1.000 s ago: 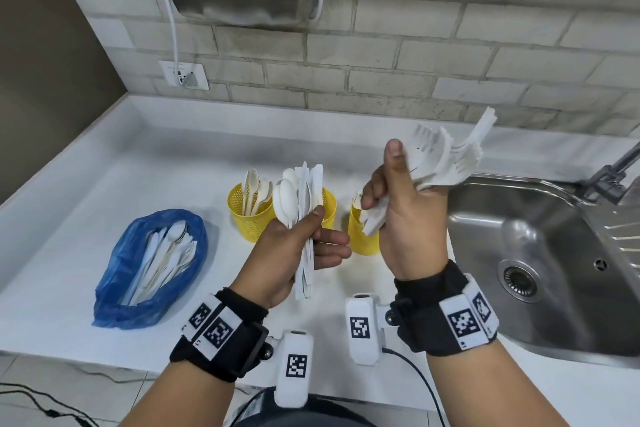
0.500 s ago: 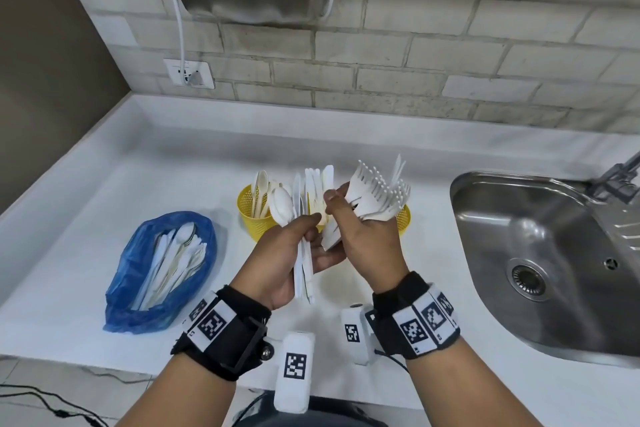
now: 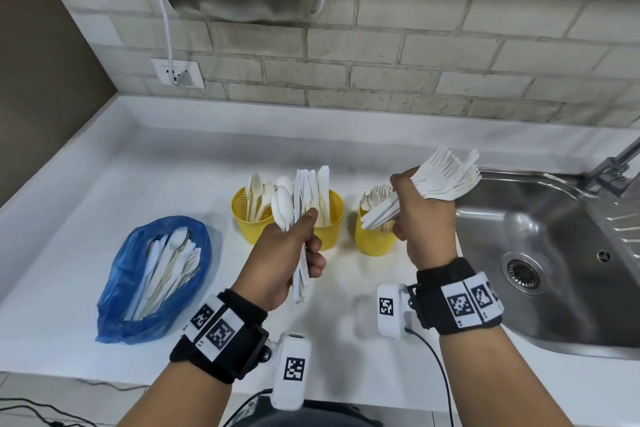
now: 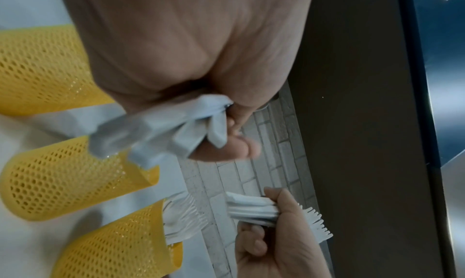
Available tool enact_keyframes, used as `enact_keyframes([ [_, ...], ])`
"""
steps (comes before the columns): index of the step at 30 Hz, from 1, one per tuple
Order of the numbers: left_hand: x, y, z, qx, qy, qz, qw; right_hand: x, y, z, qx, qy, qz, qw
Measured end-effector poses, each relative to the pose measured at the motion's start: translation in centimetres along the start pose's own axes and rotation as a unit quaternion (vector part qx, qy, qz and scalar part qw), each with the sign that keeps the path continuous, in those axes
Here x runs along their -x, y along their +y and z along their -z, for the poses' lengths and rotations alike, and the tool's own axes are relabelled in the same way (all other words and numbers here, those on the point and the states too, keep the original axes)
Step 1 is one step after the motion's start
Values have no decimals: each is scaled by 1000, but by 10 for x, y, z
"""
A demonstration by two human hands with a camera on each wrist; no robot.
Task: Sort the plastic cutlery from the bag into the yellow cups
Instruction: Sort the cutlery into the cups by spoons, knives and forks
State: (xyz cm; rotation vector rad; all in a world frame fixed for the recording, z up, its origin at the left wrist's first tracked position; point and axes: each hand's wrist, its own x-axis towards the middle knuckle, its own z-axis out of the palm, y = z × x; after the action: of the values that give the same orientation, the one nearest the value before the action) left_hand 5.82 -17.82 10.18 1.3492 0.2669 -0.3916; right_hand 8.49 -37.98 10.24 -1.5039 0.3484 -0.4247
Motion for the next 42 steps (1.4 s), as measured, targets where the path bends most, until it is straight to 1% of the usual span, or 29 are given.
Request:
enact_keyframes([
  [3, -4, -3, 0, 4, -10, -11, 1000, -12, 2, 11, 0, 54, 25, 998],
  [5, -6, -4, -2, 4, -15, -12, 1000, -17, 6, 15, 29, 71, 47, 996],
  [7, -7, -5, -4, -4, -17, -15, 1000, -23, 14, 17, 65, 79, 43, 994],
  [10, -7, -8, -7, -20, -23, -24, 999, -30, 33, 17, 135, 69, 23, 988],
  [13, -6, -10, -10, -39, -34, -32, 998, -28, 51, 15, 220, 50, 42, 973],
  [17, -7, -12, -13, -59, -39, -49, 996, -23, 61, 8, 253, 66, 70, 963],
  [19, -8, -13, -14, -63, -38, -53, 996, -21, 63, 5, 263, 72, 71, 959],
  [22, -8, -15, -15, -65, -36, -57, 996, -21, 72, 6, 254, 36, 88, 963],
  [25, -8, -17, -15, -68, -31, -60, 995, -24, 81, 7, 291, 0, 115, 950],
  [30, -10, -19, -17, -70, -24, -69, 995, -26, 84, 6, 268, 29, 177, 947],
  [34, -10, -19, -19, -82, -15, -78, 993, -28, 73, 6, 309, 37, 234, 921],
  [36, -9, -18, -21, -89, -16, -89, 992, -30, 67, 7, 343, 25, 255, 904],
  [39, -8, -16, -23, -109, -19, -112, 988, -34, 68, 7, 418, -25, 268, 867],
  [42, -6, -14, -23, -114, -24, -136, 984, -34, 81, 8, 487, -76, 263, 830],
])
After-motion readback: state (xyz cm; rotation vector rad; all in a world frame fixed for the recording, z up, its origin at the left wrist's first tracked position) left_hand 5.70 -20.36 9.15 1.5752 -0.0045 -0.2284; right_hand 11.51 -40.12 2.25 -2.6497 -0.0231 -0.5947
